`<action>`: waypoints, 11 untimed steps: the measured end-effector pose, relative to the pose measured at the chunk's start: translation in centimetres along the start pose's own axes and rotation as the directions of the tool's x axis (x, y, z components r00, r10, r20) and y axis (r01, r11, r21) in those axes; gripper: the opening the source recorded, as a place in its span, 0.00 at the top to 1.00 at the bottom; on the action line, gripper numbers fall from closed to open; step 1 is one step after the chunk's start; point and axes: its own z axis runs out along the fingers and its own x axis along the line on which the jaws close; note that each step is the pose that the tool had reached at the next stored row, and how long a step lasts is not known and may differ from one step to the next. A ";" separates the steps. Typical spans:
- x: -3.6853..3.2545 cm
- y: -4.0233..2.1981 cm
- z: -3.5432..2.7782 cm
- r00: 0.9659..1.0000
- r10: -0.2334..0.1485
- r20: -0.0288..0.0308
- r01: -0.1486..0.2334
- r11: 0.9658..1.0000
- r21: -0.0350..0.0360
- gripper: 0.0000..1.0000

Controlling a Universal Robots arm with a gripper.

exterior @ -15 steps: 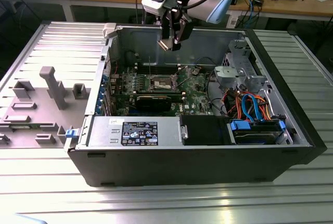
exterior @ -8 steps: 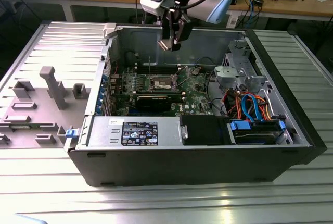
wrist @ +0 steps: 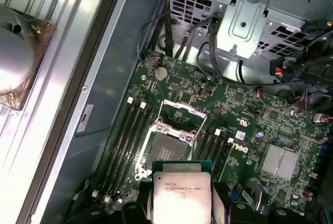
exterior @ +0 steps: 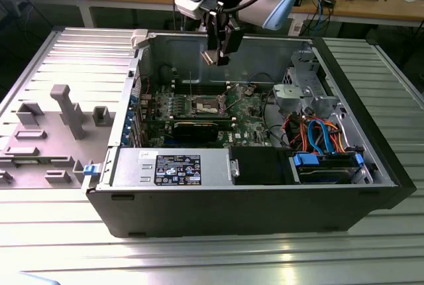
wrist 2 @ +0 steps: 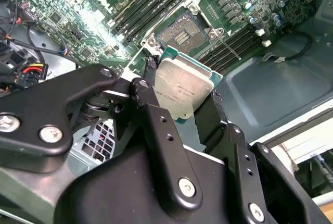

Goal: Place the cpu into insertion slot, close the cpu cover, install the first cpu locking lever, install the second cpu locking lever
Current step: 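Place the cpu into insertion slot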

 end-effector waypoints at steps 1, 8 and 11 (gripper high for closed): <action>0.00 0.00 0.03 1.000 0.017 0.000 -0.017 1.000 0.000 0.46; 0.00 0.00 0.13 0.996 0.088 0.000 -0.088 0.996 0.002 0.46; 0.00 -0.01 0.17 0.994 0.109 0.000 -0.109 0.994 0.003 0.46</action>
